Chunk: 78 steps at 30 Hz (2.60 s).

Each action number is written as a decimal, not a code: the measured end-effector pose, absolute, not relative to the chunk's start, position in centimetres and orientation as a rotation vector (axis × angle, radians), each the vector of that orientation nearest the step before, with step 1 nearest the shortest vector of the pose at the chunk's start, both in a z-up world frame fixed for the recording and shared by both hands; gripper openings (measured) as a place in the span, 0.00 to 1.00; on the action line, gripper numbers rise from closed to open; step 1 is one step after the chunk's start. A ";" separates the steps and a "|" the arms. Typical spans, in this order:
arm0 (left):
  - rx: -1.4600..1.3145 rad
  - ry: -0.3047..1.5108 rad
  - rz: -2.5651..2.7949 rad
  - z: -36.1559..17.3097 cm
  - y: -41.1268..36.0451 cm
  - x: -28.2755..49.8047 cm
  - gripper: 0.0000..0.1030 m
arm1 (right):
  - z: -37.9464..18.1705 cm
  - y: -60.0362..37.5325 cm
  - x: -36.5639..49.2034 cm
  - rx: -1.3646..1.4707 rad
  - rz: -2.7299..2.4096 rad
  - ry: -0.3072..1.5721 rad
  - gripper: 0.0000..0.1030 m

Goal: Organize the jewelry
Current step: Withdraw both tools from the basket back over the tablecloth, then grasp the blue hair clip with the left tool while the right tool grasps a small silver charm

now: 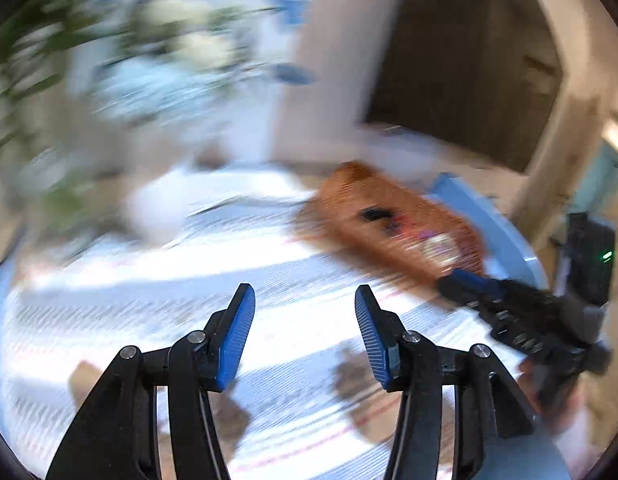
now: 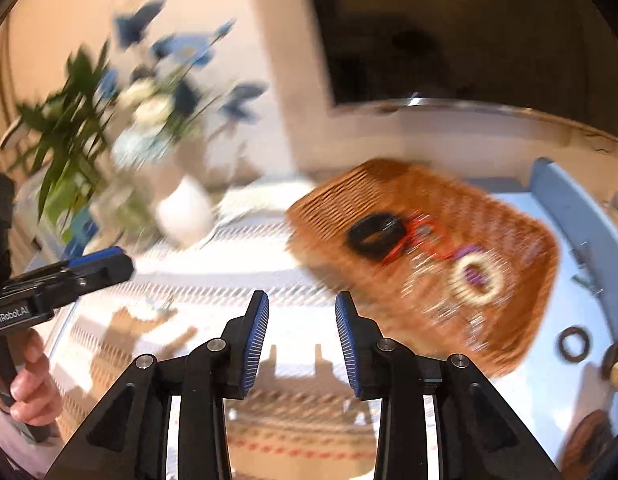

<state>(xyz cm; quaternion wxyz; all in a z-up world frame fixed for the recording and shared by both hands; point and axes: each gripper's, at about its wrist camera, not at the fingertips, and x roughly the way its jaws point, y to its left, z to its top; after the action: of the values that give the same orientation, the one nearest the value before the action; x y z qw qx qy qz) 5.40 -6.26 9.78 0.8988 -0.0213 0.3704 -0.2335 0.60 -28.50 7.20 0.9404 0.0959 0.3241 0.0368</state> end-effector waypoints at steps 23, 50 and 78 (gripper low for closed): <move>-0.096 0.868 -0.161 -0.7 4.9 2.1 0.51 | -1.1 -22.5 2.9 0.063 0.104 0.812 0.43; -0.077 0.954 -0.131 1.1 -3.6 9.2 0.52 | -2.0 -20.4 3.3 -0.050 0.067 0.843 0.46; -0.516 1.018 -0.032 -1.1 3.7 14.8 0.47 | 2.7 -17.9 12.9 0.215 0.439 0.952 0.22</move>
<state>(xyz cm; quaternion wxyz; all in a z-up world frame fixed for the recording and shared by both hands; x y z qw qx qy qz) 14.82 3.65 -1.08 0.8415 -0.2442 0.4817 -0.0153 12.89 -17.91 2.73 0.8601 0.1026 0.4536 0.2094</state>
